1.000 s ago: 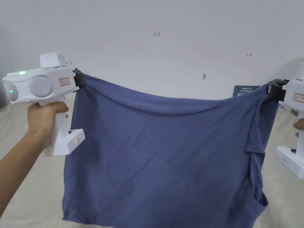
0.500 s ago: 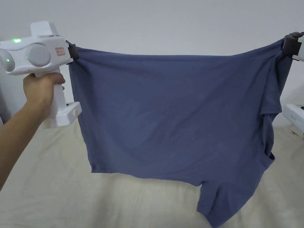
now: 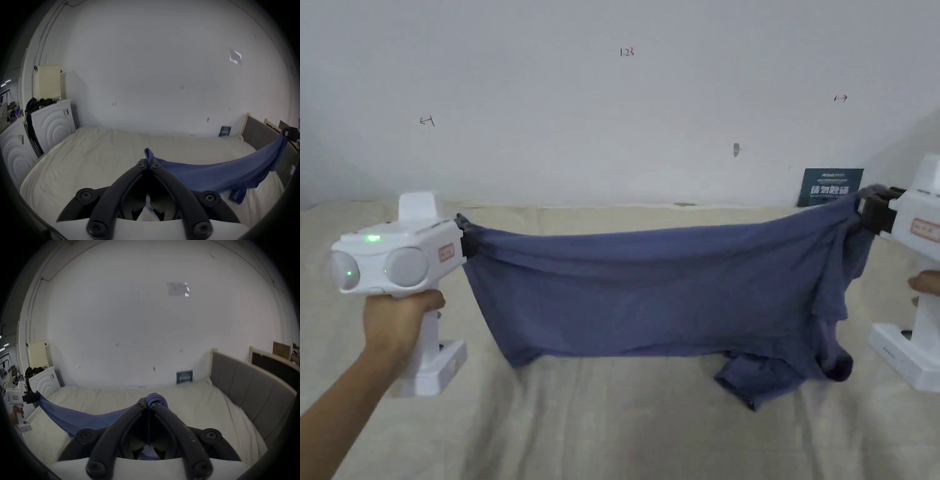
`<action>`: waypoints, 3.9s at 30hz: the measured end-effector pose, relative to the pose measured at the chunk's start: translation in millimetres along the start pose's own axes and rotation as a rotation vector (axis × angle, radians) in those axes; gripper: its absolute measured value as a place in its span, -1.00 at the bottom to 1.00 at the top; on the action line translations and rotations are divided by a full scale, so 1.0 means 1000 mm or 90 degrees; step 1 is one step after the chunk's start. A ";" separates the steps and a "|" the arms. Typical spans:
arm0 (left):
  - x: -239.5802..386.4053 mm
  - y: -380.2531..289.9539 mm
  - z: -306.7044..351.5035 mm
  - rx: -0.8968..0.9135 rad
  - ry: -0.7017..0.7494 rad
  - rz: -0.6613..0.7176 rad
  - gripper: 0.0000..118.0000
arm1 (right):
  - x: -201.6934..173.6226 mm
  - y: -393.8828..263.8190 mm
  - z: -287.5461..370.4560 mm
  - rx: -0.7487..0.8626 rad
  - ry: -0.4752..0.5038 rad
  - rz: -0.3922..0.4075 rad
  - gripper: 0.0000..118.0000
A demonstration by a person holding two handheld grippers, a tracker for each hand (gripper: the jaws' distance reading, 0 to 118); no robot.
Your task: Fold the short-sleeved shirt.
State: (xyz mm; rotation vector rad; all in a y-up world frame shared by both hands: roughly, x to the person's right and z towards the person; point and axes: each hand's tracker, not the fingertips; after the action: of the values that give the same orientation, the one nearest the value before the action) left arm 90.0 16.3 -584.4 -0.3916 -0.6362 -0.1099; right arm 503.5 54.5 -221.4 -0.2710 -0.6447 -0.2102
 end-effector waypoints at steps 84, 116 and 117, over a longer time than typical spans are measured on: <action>-0.035 -0.300 0.231 -0.299 0.016 0.006 0.91 | -0.075 -0.201 0.284 0.031 -0.085 0.062 -0.96; -0.031 -0.303 0.225 -0.275 -0.005 0.005 -0.95 | -0.015 -0.366 0.253 -0.347 -0.138 -0.068 -0.90; -0.031 -0.301 0.225 -0.271 -0.003 0.007 -0.94 | -0.016 -0.359 0.256 -0.323 -0.131 -0.055 -0.91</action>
State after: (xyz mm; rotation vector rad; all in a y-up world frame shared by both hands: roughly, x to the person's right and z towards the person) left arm -126.4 -174.2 -340.6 -0.8058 -0.6142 -0.2360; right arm 248.2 -202.8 30.5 -0.7611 -0.8028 -0.4336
